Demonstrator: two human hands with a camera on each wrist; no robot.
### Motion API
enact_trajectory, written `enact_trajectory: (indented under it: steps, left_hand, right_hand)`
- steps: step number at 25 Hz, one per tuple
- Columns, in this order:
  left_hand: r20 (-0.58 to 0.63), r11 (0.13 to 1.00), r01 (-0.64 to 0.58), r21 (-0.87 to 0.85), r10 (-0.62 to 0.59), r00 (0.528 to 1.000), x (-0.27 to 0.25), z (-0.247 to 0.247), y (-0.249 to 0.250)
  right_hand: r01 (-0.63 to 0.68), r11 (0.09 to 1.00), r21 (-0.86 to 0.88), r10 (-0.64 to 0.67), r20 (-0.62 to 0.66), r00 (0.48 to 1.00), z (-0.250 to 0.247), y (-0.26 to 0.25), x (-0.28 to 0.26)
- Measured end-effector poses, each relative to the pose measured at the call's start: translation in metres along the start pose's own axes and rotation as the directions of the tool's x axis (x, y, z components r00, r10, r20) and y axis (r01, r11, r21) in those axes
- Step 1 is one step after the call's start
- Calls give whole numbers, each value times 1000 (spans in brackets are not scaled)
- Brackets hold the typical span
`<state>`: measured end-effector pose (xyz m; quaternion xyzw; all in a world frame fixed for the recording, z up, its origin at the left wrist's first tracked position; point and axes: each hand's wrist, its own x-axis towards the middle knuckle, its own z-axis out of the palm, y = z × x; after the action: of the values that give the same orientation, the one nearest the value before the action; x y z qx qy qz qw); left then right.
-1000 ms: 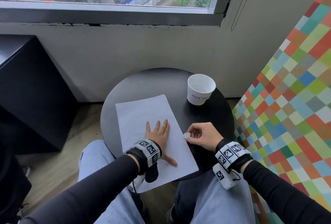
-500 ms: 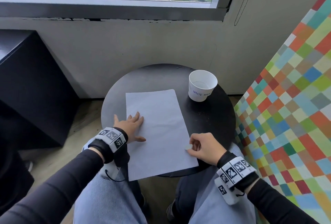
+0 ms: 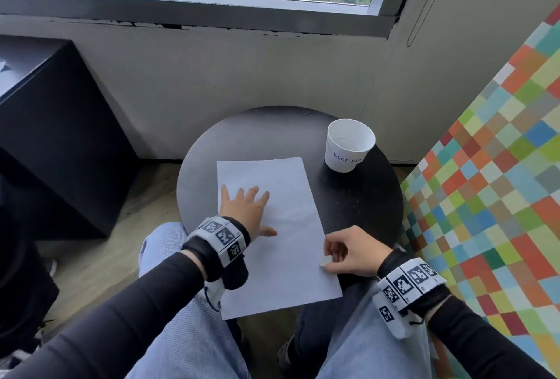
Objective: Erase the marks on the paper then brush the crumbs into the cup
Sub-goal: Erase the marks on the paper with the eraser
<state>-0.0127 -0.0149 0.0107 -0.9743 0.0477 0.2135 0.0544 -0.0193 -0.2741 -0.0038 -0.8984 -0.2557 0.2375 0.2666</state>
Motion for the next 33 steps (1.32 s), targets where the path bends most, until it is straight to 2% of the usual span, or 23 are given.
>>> enact_trajectory:
  steps: [3,7,11,17,21,25,28,29,31,33]
  left_hand:
    - [54,999,-31,27,30,998,7,13,13]
    - [-43,996,-61,61,64,997,9,21,18]
    - [-95,994,-97,45,101,990,9,22,18]
    - [-79,989,-114,89,121,989,8,24,17]
    - [-6,989,-113,98,114,993,7,24,22]
    - [29,988,-102,118,99,995,7,20,25]
    - [54,986,-108,130,102,993,7,18,26]
    - [54,985,-110,129,104,993,6,17,27]
    - [50,986,-116,122,111,993,7,17,26]
    - [53,988,-116,105,110,992,8,17,26]
  right_hand:
    - [22,998,58,-21,-10,1000,-11,-8,5]
    - [56,995,82,-46,-111,993,-25,-19,31]
    - [50,992,112,-35,-131,991,-15,-20,60]
    - [42,988,149,-22,-138,990,1,-10,68]
    - [77,986,148,-73,-32,997,-1,-8,65]
    - [100,991,94,-83,-163,983,2,-10,66]
    - [92,992,82,-89,-41,995,-1,-11,66]
    - [90,994,65,-88,-39,995,0,-13,67]
    - [79,995,53,-72,-119,990,0,-15,68]
    - [70,996,57,-65,-93,994,-2,-15,67]
